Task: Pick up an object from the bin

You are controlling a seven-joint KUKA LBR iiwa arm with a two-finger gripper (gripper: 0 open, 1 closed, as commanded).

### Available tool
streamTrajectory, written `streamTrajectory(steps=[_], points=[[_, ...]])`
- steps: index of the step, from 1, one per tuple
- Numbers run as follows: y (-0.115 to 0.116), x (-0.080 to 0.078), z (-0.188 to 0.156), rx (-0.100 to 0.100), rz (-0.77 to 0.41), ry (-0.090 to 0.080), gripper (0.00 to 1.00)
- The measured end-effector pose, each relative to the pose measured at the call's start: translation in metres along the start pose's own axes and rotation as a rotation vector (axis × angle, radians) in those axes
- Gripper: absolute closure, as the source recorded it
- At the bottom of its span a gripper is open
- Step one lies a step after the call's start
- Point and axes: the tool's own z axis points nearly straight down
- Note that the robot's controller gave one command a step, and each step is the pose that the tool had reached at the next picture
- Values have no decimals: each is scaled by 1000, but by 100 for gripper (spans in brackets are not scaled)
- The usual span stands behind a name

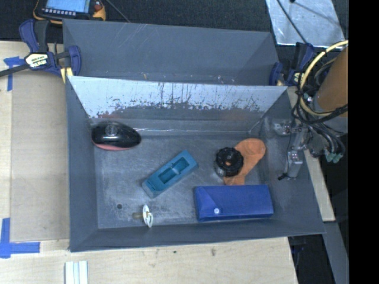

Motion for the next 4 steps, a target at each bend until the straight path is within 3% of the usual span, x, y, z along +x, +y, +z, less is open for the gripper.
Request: streamTrajectory(steps=[1, 2, 3, 4], points=[[0, 0, 0, 0, 0, 0, 0], [19, -23, 39, 1, 67, -5, 0], [20, -51, 64, -2, 2, 3, 0], [30, -60, 89, 0, -231, -1, 0]])
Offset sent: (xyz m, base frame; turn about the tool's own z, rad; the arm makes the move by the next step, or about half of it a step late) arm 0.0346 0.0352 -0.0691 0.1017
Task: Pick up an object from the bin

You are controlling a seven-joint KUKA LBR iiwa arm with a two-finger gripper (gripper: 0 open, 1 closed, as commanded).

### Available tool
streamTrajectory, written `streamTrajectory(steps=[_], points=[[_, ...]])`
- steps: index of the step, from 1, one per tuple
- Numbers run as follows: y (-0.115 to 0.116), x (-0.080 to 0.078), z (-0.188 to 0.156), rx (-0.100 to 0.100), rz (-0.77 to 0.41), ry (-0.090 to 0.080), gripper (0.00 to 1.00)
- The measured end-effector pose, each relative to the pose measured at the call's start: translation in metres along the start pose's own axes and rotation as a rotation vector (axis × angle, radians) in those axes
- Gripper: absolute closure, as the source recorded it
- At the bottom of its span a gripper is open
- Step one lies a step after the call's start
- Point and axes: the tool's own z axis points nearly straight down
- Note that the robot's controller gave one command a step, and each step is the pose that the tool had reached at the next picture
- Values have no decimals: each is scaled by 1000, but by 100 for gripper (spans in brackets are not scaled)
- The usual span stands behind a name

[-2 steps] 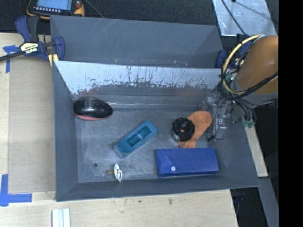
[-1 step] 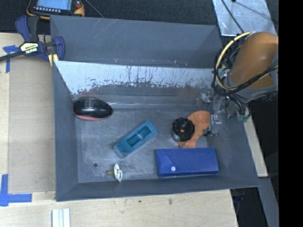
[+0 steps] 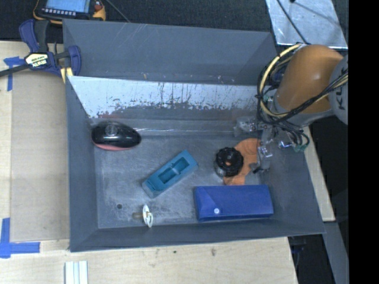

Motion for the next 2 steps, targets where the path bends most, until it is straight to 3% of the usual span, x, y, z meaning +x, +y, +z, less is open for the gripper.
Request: streamTrajectory(steps=[1, 2], points=[[-8, -5, 34, -2, -304, 0, 100], [-8, -5, 34, -2, -303, 0, 100]])
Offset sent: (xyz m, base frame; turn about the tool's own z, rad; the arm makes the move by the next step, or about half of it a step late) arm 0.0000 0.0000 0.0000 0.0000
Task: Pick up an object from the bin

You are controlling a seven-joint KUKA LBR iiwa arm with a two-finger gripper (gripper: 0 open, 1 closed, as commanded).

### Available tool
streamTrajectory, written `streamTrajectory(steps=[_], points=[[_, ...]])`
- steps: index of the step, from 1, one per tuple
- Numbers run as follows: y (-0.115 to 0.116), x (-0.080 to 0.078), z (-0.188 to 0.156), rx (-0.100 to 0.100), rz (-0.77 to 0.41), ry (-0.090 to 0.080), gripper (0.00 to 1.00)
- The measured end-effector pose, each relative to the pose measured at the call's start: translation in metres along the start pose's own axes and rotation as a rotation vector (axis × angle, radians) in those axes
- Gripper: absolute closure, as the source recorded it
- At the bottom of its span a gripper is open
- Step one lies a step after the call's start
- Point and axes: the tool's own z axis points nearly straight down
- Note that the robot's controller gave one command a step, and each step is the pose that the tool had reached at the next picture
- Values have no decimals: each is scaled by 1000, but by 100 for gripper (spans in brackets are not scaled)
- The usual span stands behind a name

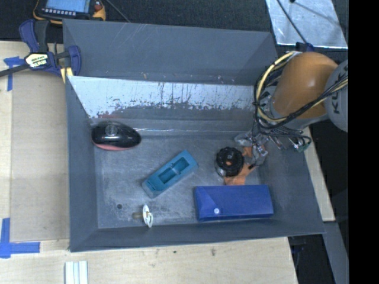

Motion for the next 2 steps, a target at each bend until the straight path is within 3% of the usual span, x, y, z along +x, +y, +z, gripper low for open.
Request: streamTrajectory(steps=[1, 2], points=[[-8, 7, -5, 1, 2, -1, 100], [-2, 3, -9, 1, 14, 1, 100]])
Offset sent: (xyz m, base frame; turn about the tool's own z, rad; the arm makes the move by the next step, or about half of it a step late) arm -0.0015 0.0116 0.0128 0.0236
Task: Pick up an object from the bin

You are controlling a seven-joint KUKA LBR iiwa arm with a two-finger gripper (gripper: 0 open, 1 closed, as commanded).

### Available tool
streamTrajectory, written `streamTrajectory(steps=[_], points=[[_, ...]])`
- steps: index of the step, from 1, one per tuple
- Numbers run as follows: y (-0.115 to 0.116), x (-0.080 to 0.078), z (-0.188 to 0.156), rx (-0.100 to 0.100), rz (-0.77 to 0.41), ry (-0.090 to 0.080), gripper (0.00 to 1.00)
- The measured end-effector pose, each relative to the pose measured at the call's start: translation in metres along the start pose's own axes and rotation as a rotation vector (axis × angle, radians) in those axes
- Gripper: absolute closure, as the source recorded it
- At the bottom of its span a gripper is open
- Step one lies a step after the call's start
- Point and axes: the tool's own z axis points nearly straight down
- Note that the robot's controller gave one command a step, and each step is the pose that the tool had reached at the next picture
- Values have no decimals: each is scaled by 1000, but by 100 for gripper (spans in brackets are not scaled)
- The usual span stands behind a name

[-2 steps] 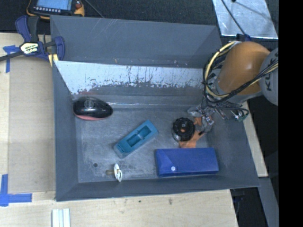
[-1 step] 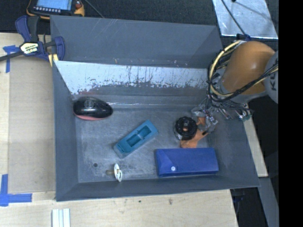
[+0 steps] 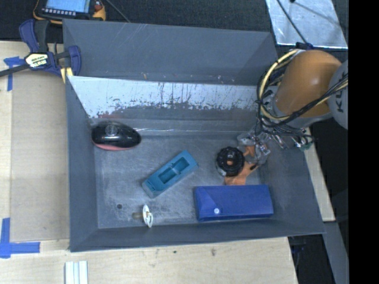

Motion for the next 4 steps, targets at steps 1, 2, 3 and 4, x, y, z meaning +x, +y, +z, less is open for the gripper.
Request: streamTrajectory(steps=[1, 2, 3, 4], points=[[4, -4, -54, -4, -9, 4, 100], [-6, 2, -72, 12, -13, -13, 100], [8, 0, -88, -8, -20, 8, 100], [9, 2, -152, -2, -38, 1, 100]])
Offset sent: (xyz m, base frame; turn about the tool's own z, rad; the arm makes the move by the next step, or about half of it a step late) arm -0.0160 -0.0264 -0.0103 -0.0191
